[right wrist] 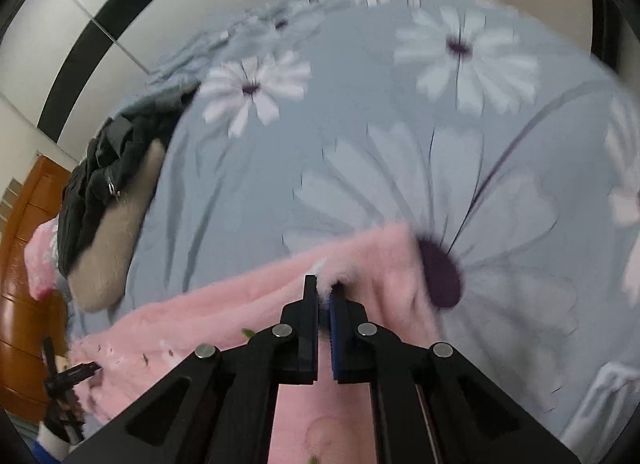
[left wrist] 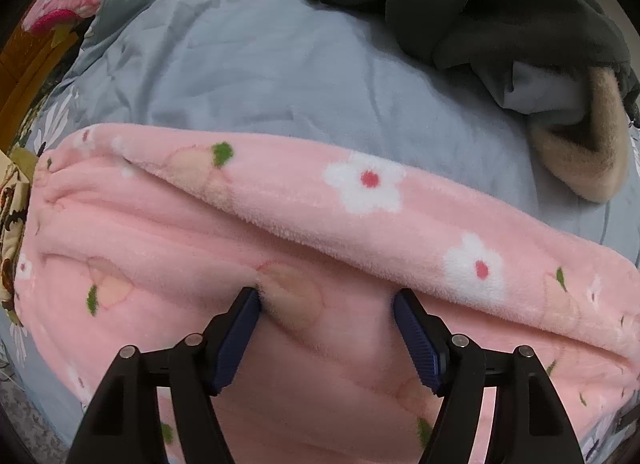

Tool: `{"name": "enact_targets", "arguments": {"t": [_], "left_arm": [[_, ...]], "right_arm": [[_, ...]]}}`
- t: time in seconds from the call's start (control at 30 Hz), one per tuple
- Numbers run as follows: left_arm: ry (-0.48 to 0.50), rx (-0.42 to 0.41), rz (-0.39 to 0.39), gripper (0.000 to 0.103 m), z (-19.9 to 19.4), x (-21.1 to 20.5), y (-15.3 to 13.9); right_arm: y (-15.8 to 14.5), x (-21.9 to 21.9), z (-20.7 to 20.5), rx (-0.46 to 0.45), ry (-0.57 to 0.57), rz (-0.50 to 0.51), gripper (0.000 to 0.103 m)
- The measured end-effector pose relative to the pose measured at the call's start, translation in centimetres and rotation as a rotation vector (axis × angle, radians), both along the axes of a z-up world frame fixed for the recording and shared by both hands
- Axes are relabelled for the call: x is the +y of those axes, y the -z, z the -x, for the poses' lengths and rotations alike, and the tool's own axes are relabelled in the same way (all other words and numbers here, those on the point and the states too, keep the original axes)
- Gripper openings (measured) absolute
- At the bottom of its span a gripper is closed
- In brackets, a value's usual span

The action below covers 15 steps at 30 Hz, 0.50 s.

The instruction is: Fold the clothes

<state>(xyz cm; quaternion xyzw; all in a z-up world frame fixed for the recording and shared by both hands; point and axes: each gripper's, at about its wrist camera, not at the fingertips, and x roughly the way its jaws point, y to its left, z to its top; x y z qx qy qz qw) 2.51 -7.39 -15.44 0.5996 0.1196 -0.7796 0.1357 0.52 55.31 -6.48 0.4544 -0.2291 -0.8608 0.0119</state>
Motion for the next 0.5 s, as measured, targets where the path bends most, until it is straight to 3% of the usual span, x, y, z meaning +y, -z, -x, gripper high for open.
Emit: {"name": "enact_targets", "arguments": {"t": [0.07, 0.13, 0.27, 0.37, 0.5], "left_arm": [[-0.006, 0.021, 0.007, 0.074, 0.1, 0.1, -0.4], [0.000, 0.018, 0.006, 0.074, 0.3, 0.4, -0.3], [0.000, 0.006, 0.015, 0.074, 0.5, 0.6, -0.1], [-0.003, 0.011, 0.005, 0.074, 0.4, 0.5, -0.4], [-0.002, 0.031, -0.008, 0.074, -0.4, 0.1, -1.5]], "right_arm": [[-1.4, 1.8, 0.0, 0.059, 0.087, -0.014, 0.002], [-0.6, 2.7, 0.9, 0.029, 0.119, 0.012, 0.002], [2.3, 1.9, 2.3, -0.087, 0.124, -0.068, 0.002], [3.2, 2.7, 2.3, -0.101, 0.187, -0.029, 0.002], [2.1, 1.9, 2.5, -0.104, 0.166, -0.054, 0.003]]}}
